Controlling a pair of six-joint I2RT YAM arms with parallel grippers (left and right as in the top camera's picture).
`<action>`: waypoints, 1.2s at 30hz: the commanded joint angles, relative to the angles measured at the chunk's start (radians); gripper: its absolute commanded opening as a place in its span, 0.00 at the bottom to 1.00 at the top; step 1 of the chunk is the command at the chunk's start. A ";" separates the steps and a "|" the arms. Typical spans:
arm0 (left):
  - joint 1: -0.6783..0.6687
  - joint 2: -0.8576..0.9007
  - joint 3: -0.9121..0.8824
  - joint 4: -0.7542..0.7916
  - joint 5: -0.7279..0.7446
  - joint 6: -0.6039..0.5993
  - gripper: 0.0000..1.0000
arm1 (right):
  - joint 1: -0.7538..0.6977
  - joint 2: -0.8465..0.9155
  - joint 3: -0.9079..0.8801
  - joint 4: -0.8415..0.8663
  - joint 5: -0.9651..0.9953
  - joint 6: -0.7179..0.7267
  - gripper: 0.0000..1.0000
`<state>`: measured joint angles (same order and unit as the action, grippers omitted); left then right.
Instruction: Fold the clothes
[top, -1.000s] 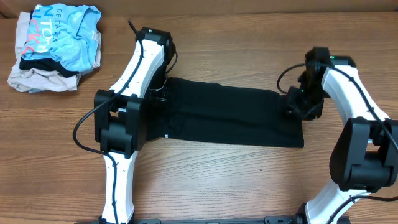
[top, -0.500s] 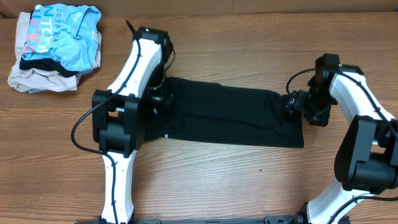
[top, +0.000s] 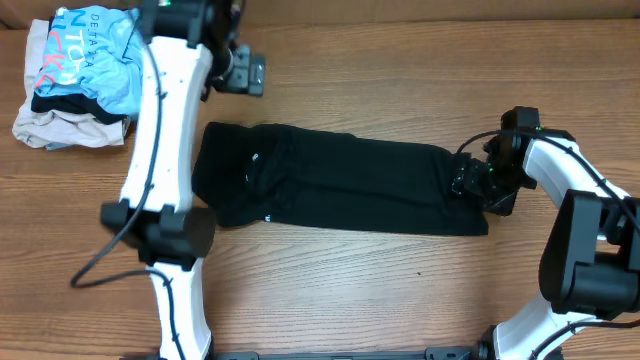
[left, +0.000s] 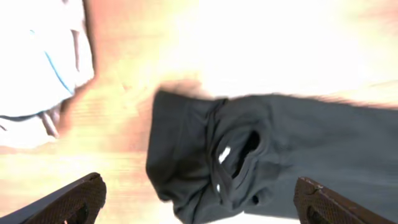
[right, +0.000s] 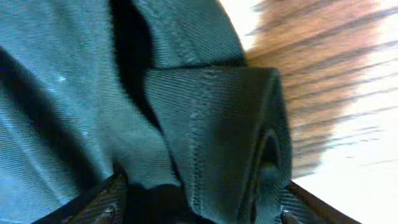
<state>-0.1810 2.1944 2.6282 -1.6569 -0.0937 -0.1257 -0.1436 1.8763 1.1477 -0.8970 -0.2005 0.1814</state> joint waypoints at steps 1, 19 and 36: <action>0.005 -0.063 0.027 0.025 0.016 -0.013 1.00 | 0.010 0.015 -0.067 0.077 -0.064 -0.006 0.48; 0.008 -0.063 0.025 0.086 -0.022 -0.012 1.00 | -0.308 0.013 0.178 -0.137 -0.110 -0.065 0.04; 0.013 -0.063 0.025 0.126 -0.020 -0.013 1.00 | 0.046 -0.091 0.211 -0.193 -0.168 -0.076 0.04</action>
<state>-0.1806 2.1288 2.6476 -1.5375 -0.1020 -0.1287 -0.1917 1.8187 1.3338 -1.0950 -0.3439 0.0971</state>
